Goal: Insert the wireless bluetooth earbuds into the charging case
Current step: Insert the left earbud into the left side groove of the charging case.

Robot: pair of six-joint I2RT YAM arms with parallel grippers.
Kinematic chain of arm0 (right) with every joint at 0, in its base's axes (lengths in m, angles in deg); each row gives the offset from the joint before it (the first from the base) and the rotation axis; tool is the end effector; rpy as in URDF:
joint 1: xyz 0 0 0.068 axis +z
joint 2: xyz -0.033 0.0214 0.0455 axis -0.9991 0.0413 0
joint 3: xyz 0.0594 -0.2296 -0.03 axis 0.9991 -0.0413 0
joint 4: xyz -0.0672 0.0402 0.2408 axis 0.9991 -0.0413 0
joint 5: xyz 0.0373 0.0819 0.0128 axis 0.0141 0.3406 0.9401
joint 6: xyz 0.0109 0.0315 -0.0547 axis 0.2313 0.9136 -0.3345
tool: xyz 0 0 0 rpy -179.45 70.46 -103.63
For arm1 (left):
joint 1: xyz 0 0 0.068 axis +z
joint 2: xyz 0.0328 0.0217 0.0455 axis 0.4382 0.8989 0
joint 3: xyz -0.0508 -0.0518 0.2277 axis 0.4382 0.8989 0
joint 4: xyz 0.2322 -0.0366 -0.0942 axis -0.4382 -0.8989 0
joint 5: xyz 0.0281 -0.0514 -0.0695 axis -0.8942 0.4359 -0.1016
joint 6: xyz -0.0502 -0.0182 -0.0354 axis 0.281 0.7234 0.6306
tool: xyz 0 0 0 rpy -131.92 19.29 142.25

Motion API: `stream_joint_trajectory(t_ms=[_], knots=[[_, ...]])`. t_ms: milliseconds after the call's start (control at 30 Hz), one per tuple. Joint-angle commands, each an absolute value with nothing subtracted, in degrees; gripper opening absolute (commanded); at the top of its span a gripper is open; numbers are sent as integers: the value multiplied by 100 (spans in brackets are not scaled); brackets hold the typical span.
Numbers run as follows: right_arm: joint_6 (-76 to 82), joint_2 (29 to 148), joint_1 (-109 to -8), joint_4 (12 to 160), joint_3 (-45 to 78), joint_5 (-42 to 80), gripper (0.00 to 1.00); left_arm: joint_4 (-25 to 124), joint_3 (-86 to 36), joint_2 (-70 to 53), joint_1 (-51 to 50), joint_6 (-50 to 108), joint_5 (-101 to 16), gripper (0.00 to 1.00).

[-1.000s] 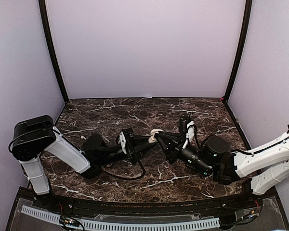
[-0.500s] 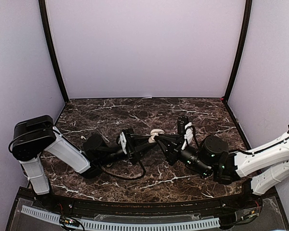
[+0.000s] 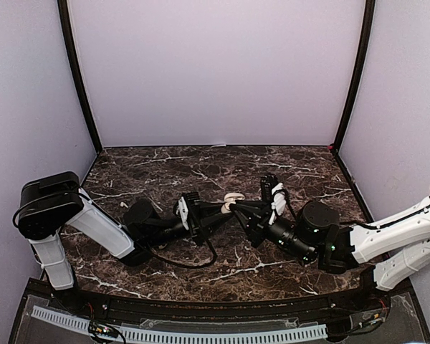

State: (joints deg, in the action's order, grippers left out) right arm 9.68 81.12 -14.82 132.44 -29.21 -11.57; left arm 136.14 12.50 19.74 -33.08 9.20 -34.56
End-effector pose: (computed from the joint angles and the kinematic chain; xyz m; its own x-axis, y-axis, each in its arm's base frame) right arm 0.1034 0.2693 0.2188 -0.1681 0.1850 -0.9682 -0.7485 0.6152 0.2475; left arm 0.1577 -0.2898 0.1770 0.3128 -0.2467 -0.9172 0.9223 0.3096 0.2313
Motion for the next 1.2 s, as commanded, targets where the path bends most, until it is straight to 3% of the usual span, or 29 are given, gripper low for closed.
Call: stream_joint_trajectory(t_ms=[0, 267, 667, 1167], knots=[[642, 8108, -1487, 12754, -2880, -1231, 15, 15220, 1152, 1859, -3351, 1011, -3318, 0], [594, 8113, -1487, 12412, -2703, -1198, 19, 15220, 1175, 1852, -3351, 1003, -3282, 0], [489, 7805, -1491, 12118, -2737, -1092, 37, 15220, 1224, 1894, -3351, 1072, -3390, 0], [665, 6360, -1720, 11471, -3350, -1080, 51, 15229, 1315, 1923, -3323, 1478, -3545, 0]])
